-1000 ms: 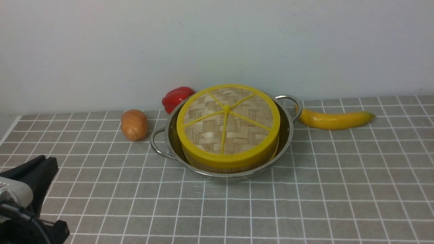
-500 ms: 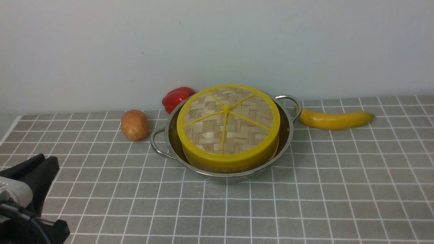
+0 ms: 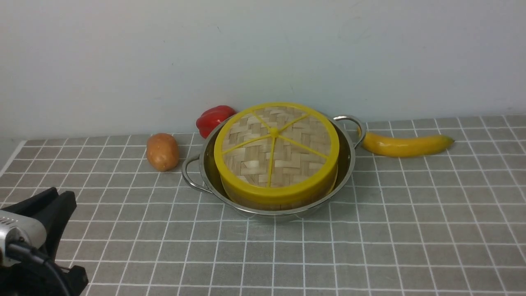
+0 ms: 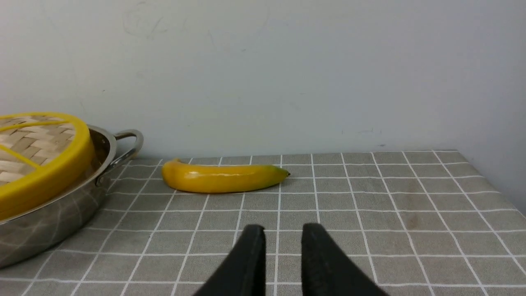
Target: Place the steamer in the pot on the grey tablecloth, and put the lid on the steamer.
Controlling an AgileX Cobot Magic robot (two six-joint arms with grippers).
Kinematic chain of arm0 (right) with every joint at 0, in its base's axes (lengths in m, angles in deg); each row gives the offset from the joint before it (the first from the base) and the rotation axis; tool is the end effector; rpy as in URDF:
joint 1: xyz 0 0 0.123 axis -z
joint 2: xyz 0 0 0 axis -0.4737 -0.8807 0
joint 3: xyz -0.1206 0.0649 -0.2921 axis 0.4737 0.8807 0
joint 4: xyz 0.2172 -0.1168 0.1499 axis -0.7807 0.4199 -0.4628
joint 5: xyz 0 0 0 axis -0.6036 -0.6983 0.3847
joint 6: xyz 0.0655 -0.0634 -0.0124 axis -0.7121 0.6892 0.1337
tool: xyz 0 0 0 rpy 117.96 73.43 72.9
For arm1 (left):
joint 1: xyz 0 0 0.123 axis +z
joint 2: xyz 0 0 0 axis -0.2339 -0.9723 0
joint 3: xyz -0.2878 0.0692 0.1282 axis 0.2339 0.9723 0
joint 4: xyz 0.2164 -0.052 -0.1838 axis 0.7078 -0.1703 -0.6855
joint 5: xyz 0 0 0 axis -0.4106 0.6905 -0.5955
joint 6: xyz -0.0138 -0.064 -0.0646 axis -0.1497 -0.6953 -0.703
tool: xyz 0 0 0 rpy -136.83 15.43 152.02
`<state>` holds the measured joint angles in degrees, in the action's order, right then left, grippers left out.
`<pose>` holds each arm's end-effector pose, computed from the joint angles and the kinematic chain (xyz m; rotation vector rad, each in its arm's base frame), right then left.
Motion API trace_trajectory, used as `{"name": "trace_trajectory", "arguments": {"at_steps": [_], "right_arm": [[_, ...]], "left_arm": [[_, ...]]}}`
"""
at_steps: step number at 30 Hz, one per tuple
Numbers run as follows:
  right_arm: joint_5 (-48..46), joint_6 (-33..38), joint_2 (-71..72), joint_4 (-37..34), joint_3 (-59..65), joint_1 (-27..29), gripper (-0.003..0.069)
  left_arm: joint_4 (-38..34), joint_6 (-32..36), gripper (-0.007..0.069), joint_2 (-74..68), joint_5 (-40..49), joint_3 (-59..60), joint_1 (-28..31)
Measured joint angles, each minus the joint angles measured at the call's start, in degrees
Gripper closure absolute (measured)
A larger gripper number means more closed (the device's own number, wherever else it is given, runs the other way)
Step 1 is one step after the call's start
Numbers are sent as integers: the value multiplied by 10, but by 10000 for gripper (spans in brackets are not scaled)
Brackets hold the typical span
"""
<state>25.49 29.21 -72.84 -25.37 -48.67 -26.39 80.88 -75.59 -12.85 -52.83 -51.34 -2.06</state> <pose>0.0575 -0.0019 0.1881 0.1510 1.7312 0.0775 0.1155 -0.0267 0.2900 0.2807 1.7507 -0.0784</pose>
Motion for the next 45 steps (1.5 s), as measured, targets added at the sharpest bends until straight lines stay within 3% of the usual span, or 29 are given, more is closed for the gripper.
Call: {"name": "trace_trajectory", "arguments": {"at_steps": [7, 14, 19, 26, 40, 44, 45], "right_arm": [[-1, -7, 0, 0, 0, 0, 476], [-1, -15, 0, 0, 0, 0, 455], [-1, -17, 0, 0, 0, 0, 434], [-2, -17, 0, 0, 0, 0, 420], [-2, -17, 0, 0, 0, 0, 419], [-2, -17, 0, 0, 0, 0, 419], [-2, -17, 0, 0, 0, 0, 419]], "left_arm": [[0, 0, 489, 35, 1, 0, 13], [13, 1, 477, 199, 6, 37, 150], [13, 0, 474, 285, 16, 127, 205], [12, -2, 457, 293, 20, 198, 209], [-6, -2, 433, 294, -26, 200, 209], [-97, 79, 434, 294, -5, 200, 209], [-146, 135, 427, 294, 14, 200, 209]]}}
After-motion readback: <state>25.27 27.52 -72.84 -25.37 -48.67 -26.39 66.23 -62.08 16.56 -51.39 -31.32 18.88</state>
